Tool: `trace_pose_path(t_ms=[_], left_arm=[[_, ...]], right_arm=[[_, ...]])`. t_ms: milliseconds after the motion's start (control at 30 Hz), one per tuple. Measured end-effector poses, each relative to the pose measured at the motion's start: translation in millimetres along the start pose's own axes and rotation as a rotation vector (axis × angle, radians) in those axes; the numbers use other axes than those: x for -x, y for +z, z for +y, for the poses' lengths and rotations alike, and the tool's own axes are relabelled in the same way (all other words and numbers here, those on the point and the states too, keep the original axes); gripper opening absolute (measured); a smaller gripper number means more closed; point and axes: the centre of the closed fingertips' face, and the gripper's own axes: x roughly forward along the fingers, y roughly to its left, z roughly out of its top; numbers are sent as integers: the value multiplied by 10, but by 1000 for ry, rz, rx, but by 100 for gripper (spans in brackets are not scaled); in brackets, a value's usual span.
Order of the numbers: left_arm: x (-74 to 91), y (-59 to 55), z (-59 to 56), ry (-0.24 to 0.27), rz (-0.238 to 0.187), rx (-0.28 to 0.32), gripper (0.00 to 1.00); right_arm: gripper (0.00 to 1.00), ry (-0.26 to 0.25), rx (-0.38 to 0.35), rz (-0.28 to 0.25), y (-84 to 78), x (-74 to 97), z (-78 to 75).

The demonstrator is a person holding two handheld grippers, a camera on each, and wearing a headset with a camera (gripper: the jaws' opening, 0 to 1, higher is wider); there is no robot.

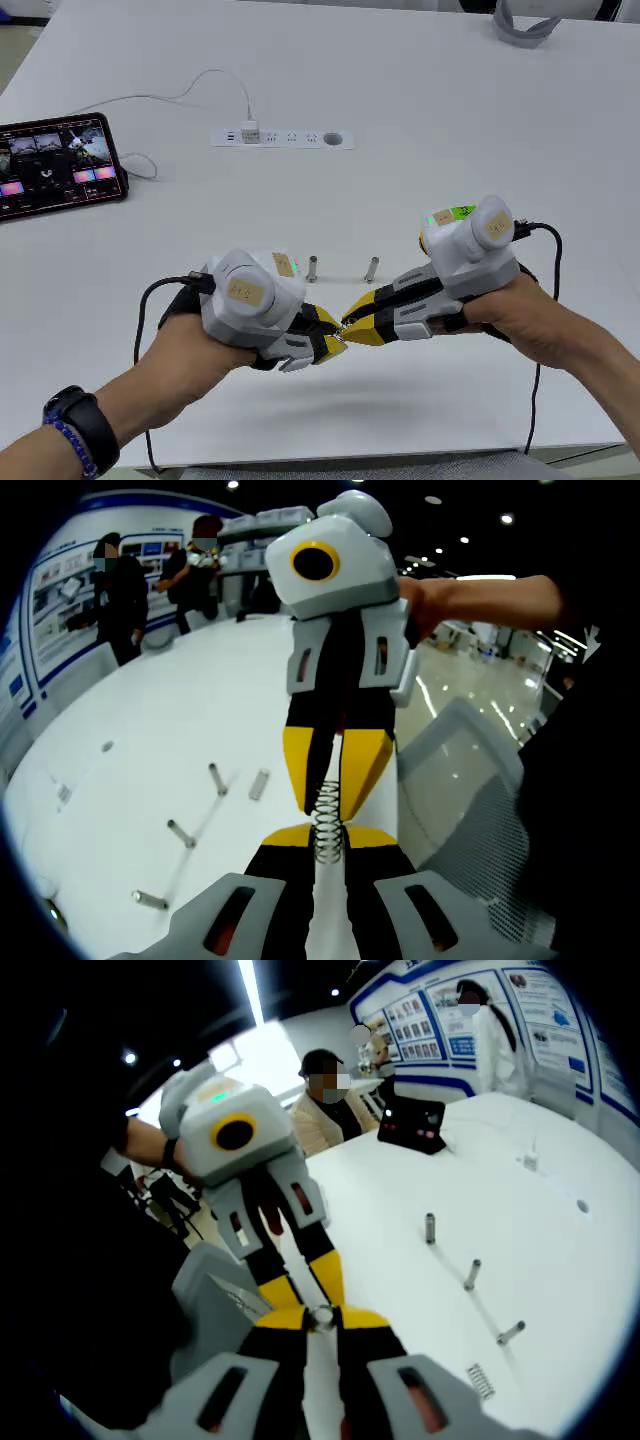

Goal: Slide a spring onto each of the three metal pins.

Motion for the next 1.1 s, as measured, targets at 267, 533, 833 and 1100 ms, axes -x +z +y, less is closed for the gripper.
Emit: trace_pose_path(t_ms=[267,533,833,1100], left_arm=[[-3,2,-4,-2,3,-5,10],[-7,-36,26,13,-24,15,11],[61,-145,39,33,-28,54,12],[178,-276,129,77,-48,138,16]], right_arm=[[12,-1,8,6,-15,-17,-7],[12,-26,3,-1,-24,-37,-33],[12,-45,-27,-44,-19,4,-47],[12,-76,-51,-51,-96,83,-105]])
